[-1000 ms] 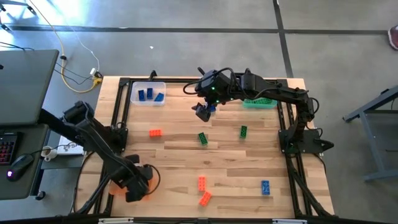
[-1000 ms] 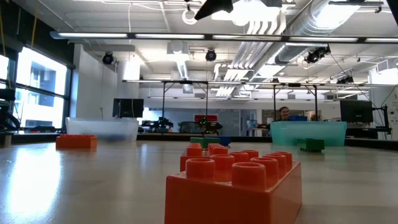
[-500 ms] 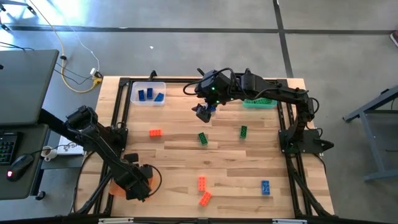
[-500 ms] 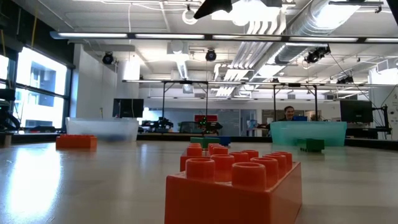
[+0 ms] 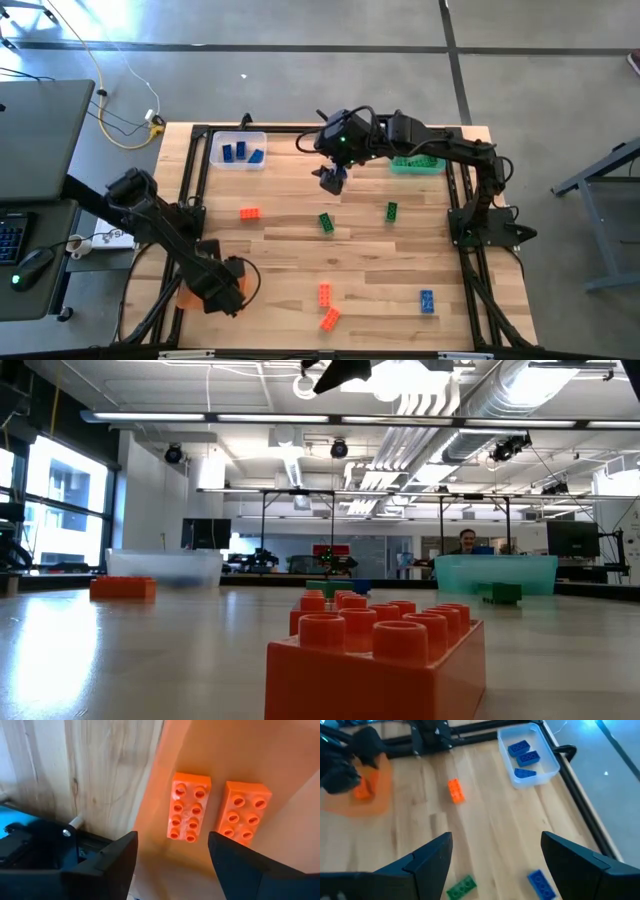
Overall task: Sort & place blocks by color
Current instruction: Put the blue game piece into the transparent bin
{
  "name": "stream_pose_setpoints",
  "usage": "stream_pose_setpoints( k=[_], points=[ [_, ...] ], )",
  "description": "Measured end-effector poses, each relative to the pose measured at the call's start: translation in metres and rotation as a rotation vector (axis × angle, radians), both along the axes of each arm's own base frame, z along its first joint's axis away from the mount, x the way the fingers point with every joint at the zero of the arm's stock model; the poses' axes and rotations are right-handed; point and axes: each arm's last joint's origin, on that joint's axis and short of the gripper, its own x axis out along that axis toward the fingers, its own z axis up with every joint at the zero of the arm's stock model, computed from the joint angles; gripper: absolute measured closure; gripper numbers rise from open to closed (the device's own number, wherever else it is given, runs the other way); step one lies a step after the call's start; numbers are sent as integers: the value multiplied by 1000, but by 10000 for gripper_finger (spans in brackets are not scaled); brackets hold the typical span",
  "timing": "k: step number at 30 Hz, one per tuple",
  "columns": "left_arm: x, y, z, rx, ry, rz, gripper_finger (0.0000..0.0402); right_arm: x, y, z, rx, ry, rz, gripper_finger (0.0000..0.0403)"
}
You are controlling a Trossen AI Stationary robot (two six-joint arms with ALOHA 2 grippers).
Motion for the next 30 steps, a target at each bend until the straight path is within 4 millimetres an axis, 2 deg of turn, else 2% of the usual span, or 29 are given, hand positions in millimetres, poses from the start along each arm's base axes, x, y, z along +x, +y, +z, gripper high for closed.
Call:
stream_pose_setpoints(
  k=[8,16,23,30],
  points=[
    [-2,18,28,-48,-127,70,182,-13,-32,-6,-70,121,17,112],
    [-10,52,67,-6,-389,127,184,-28,-73,-9,-116,182,45,112],
    [-17,94,95,172,-643,215,183,-33,-107,-19,-115,202,111,112],
    [-27,136,115,428,-796,273,183,-23,-136,-49,-117,286,128,112]
  ],
)
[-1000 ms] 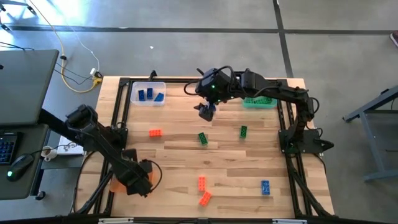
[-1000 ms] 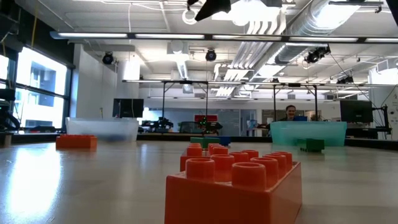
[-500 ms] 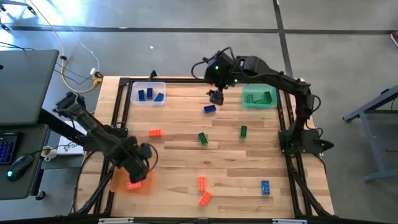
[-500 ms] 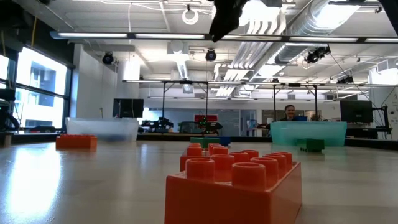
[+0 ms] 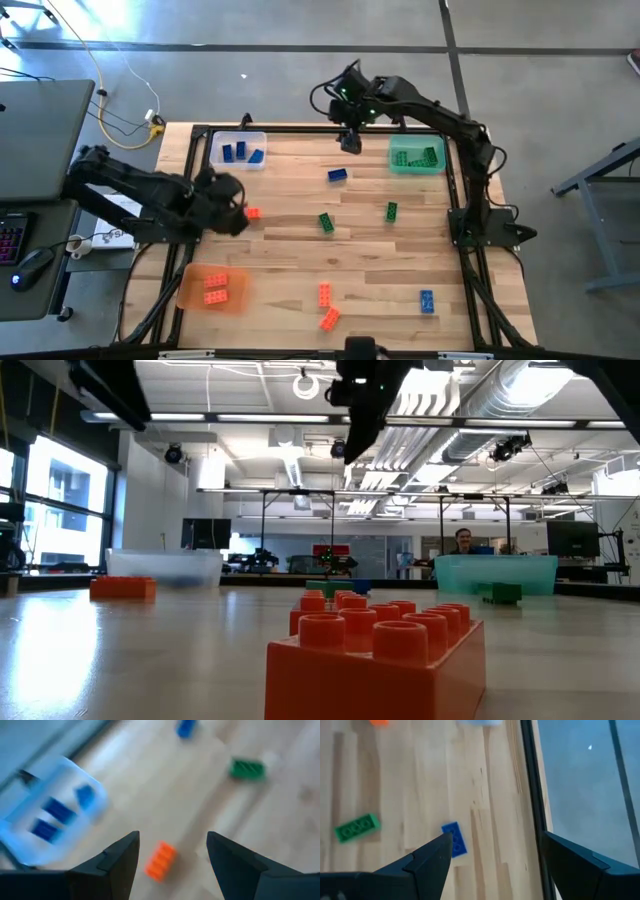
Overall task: Sort & place blocks by color
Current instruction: Put the blue game piece into the transparent bin
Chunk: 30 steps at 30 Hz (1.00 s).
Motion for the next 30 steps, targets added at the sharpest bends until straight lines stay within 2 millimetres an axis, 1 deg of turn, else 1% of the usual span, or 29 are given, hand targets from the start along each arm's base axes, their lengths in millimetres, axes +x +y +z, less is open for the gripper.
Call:
stream_pose_setpoints(
  k=[5,12,15,23,27,30],
  points=[
    [-6,27,11,113,-45,90,184,11,-13,-26,3,70,52,112],
    [-12,60,22,198,-69,190,184,28,-16,-61,45,159,111,112],
    [-12,71,25,205,-78,210,185,37,-13,-76,63,196,128,112],
    [-11,93,30,219,-74,156,186,58,2,-131,100,394,164,112],
    [-11,102,33,226,-97,139,186,66,7,-152,80,460,173,112],
    [-11,108,36,240,-110,130,186,70,10,-163,83,487,182,112]
  ],
)
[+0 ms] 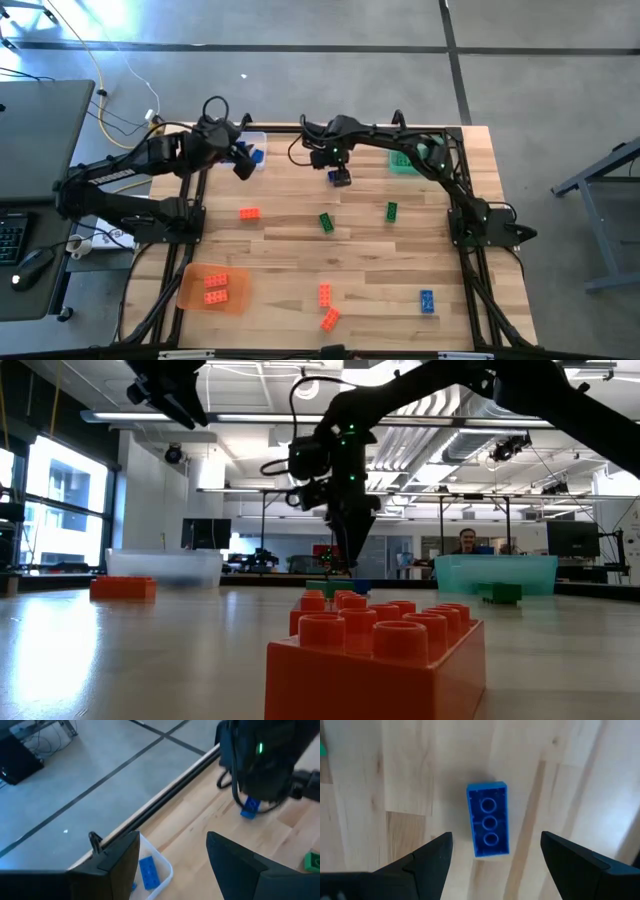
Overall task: Sort & place blocks by color
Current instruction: Put the blue game piece into the transparent bin
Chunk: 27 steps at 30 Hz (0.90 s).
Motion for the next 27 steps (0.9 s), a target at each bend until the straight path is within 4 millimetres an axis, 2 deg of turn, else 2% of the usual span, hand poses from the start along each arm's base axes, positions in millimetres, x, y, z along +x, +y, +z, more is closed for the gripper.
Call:
stream_pose_setpoints(
  k=[10,20,23,27],
  points=[
    [-3,16,7,72,-12,5,186,5,0,-23,10,49,-55,112],
    [-7,24,6,36,-28,-8,186,7,-4,-41,-46,102,-60,114],
    [-8,25,6,30,-32,-6,186,5,-7,-40,-44,105,-69,131],
    [-10,28,6,30,-27,-4,186,3,-9,-40,-42,120,-74,178]
  ],
)
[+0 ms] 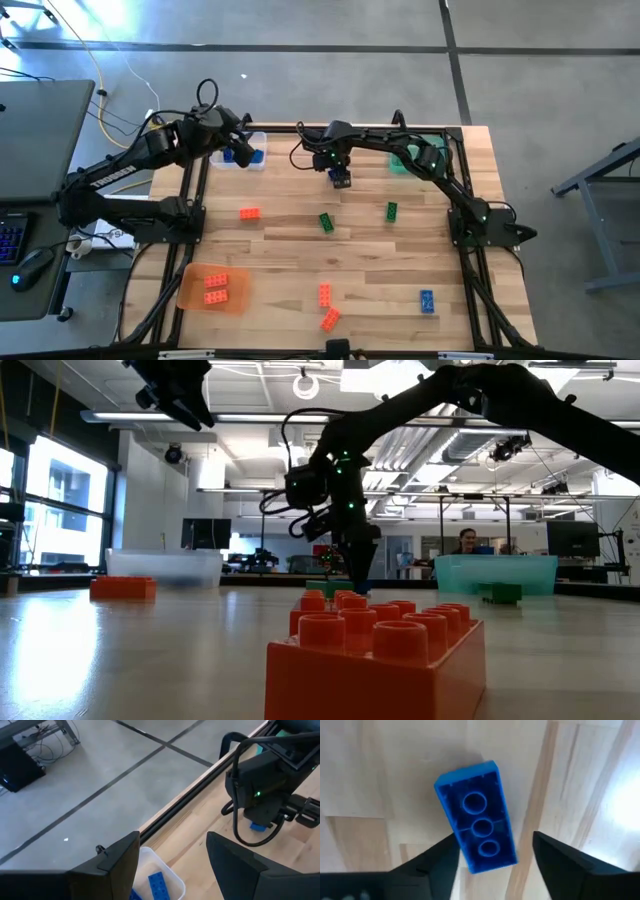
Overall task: Sort & place blocks by color
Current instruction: Put the blue game piece into the transparent bin
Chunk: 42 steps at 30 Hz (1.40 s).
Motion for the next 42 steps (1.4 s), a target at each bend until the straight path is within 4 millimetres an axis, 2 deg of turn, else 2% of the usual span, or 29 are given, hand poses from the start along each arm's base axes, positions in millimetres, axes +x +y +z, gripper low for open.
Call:
stream_pose_setpoints(
  k=[4,16,21,28,35,42],
  points=[
    [-1,2,0,9,16,2,186,-1,-1,0,6,-2,-3,222],
    [-1,10,6,31,-58,-40,186,0,-1,2,27,-18,-3,312],
    [-2,12,6,26,-64,-44,186,-1,0,8,35,-36,-33,315],
    [-3,15,6,5,-89,-81,186,-4,3,38,54,-138,-99,315],
    [-4,19,9,24,-103,-165,186,-13,8,87,23,-278,-162,315],
    [1,20,17,93,-163,-283,185,-24,13,144,-32,-497,-242,315]
  ],
)
